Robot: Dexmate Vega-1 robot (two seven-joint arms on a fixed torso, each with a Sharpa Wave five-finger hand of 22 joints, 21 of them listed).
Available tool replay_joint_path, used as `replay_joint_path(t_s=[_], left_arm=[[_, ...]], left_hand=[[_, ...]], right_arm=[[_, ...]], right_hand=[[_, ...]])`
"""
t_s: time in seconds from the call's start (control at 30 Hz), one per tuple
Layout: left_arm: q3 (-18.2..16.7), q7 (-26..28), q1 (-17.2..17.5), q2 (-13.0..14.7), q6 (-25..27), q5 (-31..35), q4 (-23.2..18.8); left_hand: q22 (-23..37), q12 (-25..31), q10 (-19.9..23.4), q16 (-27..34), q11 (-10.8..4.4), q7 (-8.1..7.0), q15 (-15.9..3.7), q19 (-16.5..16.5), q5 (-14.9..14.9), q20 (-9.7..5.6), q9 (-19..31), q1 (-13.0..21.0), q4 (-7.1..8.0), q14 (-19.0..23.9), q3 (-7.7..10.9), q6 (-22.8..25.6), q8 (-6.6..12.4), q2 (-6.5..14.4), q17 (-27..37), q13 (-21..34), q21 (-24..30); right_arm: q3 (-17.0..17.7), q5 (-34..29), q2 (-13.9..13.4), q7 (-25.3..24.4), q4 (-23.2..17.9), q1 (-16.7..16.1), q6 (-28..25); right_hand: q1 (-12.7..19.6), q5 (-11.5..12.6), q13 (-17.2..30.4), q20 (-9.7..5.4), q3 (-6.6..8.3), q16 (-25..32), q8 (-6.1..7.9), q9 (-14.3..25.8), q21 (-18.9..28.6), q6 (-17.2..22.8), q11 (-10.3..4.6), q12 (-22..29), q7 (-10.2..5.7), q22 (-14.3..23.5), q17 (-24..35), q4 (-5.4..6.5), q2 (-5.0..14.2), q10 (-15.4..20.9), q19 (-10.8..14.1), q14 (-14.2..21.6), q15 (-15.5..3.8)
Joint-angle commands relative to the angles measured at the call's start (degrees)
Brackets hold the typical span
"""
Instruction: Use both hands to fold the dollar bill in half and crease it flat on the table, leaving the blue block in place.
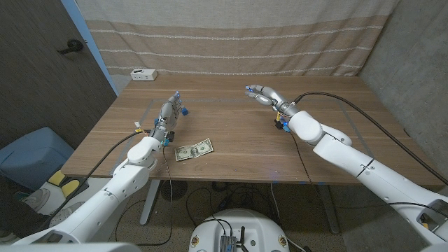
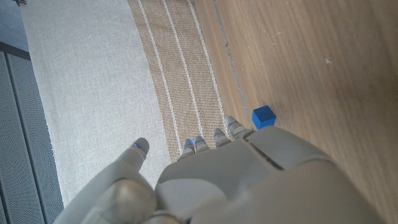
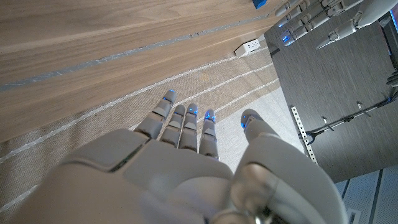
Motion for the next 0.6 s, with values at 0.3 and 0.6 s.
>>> replay_joint_path(t_s=[0.3,0.6], left_arm=[[-0.21,0.44,0.74,0.36,0.11,0.03,-0.89],[-0.02,0.50,0.78,0.42,0.40,0.17,-1.32]], left_hand=[[0.24,-0.09,-0.90,0.00,-0.12,-0.12,-0.13,0.24,0.10,0.13,0.15,0.18,-0.25,-2.74,0.16,-0.41,-0.30,2.77,0.17,0.18,-0.24],[0.25,-0.15,-0.83,-0.03,0.11,-0.16,-0.13,0.27,0.09,0.20,0.15,0.17,-0.24,-2.74,0.16,-0.38,-0.33,2.75,0.17,0.19,-0.36]], right_arm=[[-2.16,-4.53,0.05,1.75,-0.49,1.54,0.86],[-3.29,-7.36,-0.10,3.07,-0.90,2.18,1.41]], right_hand=[[1.00,0.00,0.25,0.04,0.62,0.60,0.00,0.21,0.20,1.23,-0.15,-0.11,0.08,0.22,0.28,-0.19,0.23,1.44,0.69,0.95,-0.38],[1.44,0.03,0.25,-0.11,0.86,0.73,0.16,0.22,0.28,2.26,-0.16,-0.03,0.09,0.22,0.27,-0.32,0.31,2.21,1.16,1.56,-0.57]])
